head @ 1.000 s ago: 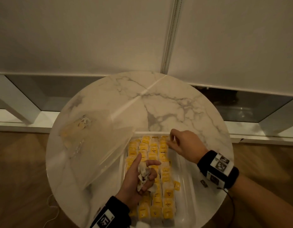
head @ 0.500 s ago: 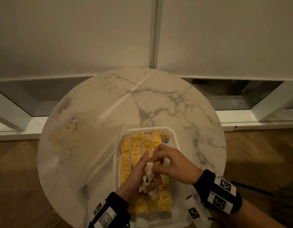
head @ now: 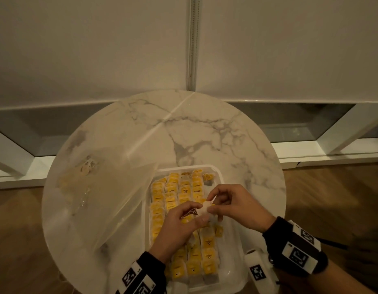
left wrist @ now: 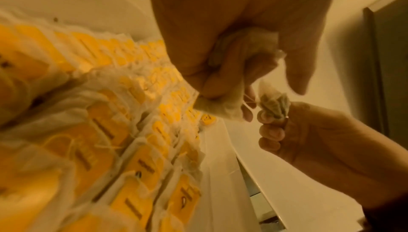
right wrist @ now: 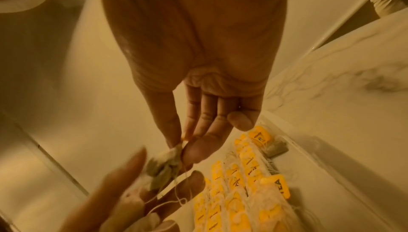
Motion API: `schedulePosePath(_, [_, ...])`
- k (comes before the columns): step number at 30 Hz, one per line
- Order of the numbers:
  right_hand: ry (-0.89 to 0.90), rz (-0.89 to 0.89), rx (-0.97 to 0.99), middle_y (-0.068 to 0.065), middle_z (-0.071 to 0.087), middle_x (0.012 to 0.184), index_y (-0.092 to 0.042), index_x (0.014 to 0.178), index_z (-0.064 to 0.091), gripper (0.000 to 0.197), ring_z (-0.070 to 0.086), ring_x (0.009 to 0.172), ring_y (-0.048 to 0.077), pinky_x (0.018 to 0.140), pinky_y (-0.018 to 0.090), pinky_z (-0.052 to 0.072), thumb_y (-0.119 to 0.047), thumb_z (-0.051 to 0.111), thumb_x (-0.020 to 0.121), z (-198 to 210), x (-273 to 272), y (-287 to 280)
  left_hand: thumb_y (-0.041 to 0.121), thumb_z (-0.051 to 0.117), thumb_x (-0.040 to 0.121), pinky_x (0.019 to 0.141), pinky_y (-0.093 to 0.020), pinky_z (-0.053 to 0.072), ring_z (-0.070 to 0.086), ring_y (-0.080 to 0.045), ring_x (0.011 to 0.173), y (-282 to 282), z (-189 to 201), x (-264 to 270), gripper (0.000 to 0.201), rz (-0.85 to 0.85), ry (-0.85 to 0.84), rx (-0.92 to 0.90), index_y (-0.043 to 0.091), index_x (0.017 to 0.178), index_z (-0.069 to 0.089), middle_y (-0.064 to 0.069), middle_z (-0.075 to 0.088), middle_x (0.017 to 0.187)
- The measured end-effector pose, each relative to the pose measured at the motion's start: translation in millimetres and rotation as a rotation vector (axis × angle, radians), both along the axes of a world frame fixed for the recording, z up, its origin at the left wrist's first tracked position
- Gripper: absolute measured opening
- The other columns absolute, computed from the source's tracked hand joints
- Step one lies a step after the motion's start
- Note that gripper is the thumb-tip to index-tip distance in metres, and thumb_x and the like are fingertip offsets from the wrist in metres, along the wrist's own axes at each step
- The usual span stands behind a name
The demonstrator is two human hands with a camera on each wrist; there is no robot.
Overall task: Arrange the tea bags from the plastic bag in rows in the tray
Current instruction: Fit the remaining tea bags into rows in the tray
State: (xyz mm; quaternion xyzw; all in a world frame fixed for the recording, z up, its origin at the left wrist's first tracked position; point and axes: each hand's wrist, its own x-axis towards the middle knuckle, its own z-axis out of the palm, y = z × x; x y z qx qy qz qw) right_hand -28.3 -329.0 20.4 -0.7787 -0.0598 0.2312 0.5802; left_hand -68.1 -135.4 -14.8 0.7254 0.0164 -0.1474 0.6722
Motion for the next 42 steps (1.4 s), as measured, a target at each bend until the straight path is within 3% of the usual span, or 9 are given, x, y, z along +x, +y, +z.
schedulePosePath(5, [0.04, -0.021, 0.073, 0.025, 0.068, 0.076, 0.0, 0.1, 0.067, 0.016, 0.064, 0.061, 0.023, 0.062, 0.023, 0.051, -0.004, 0.072, 0.086, 3, -2, 0, 0.015, 0.073, 0.087, 0.037, -0.022, 0.027, 0.035, -0.01, 0.033, -2, -4, -2, 0.01, 0.111, 0.122, -0.132, 0.01, 0.095, 0.071, 0.005, 0.053, 0.061])
schedulePosePath(13, [0.128, -0.083, 0.105, 0.024, 0.072, 0.083, 0.005, 0.099, 0.07, 0.016, 0.069, 0.068, 0.021, 0.059, 0.024, 0.045, -0.008, 0.067, 0.09, -4, -10, 3, 0.009, 0.073, 0.085, 0.035, -0.019, 0.028, 0.034, -0.009, 0.033, 4, -2, -3, 0.015, 0.111, 0.111, -0.138, 0.013, 0.1, 0.071, 0.007, 0.055, 0.062])
schedulePosePath(17, [0.143, -0.152, 0.122, 0.007, 0.07, 0.073, 0.0, 0.086, 0.069, 0.007, 0.067, 0.069, 0.014, 0.062, 0.026, 0.046, -0.003, 0.065, 0.09, -2, -11, 1, 0.008, 0.073, 0.085, 0.038, -0.017, 0.032, 0.038, -0.006, 0.037, 8, -1, -5, 0.015, 0.076, 0.064, -0.084, 0.017, 0.098, 0.073, 0.01, 0.055, 0.064])
schedulePosePath(22, [0.224, -0.122, 0.248, 0.01, 0.07, 0.08, -0.001, 0.085, 0.068, 0.025, 0.067, 0.075, 0.019, 0.066, 0.026, 0.048, -0.025, 0.064, 0.092, 1, -15, 1, 0.006, 0.073, 0.084, 0.045, -0.009, 0.039, 0.05, 0.002, 0.044, 9, -3, -5, 0.007, 0.12, 0.047, -0.055, 0.009, 0.09, 0.071, 0.0, 0.063, 0.075])
schedulePosePath(25, [0.148, -0.15, 0.197, 0.009, 0.071, 0.078, 0.001, 0.088, 0.07, 0.006, 0.067, 0.07, 0.016, 0.061, 0.023, 0.048, -0.005, 0.068, 0.087, -3, -18, 3, 0.004, 0.073, 0.084, 0.045, -0.011, 0.04, 0.049, 0.003, 0.043, 8, -3, -5, 0.006, 0.13, 0.042, -0.068, 0.008, 0.088, 0.07, 0.001, 0.06, 0.07])
schedulePosePath(29, [0.003, -0.196, 0.142, 0.006, 0.069, 0.074, -0.003, 0.092, 0.068, 0.019, 0.066, 0.066, 0.017, 0.064, 0.023, 0.05, 0.009, 0.074, 0.078, -3, -18, 2, 0.002, 0.072, 0.084, 0.044, -0.01, 0.039, 0.047, 0.004, 0.042, 7, 1, -7, 0.006, 0.134, 0.055, -0.112, 0.007, 0.085, 0.069, -0.002, 0.063, 0.068])
schedulePosePath(34, [-0.476, -0.158, -0.327, -0.009, 0.069, 0.072, -0.021, 0.091, 0.072, 0.01, 0.064, 0.071, 0.007, 0.066, 0.009, 0.041, -0.018, 0.078, 0.083, 14, -12, -8, 0.003, 0.07, 0.086, 0.046, -0.007, 0.039, 0.051, 0.005, 0.044, 10, 2, -10, 0.002, 0.172, 0.067, -0.111, 0.003, 0.088, 0.071, -0.017, 0.073, 0.09])
schedulePosePath(37, [-0.335, -0.075, -0.285, -0.009, 0.072, 0.072, -0.02, 0.079, 0.076, 0.006, 0.065, 0.068, 0.004, 0.063, 0.013, 0.044, -0.016, 0.077, 0.083, 22, -8, -11, 0.006, 0.071, 0.086, 0.056, -0.011, 0.044, 0.058, 0.005, 0.056, 11, 1, -10, 0.004, 0.177, 0.037, -0.081, 0.008, 0.089, 0.073, -0.006, 0.074, 0.09])
schedulePosePath(42, [-0.266, 0.121, -0.277, -0.008, 0.074, 0.078, -0.019, 0.088, 0.079, 0.005, 0.067, 0.071, 0.006, 0.067, 0.019, 0.051, -0.022, 0.075, 0.086, 22, -10, -4, 0.021, 0.078, 0.083, 0.097, -0.024, 0.044, 0.064, -0.003, 0.105, 2, 7, -6, 0.013, 0.048, -0.133, 0.022, 0.023, 0.096, 0.075, 0.012, 0.074, 0.1])
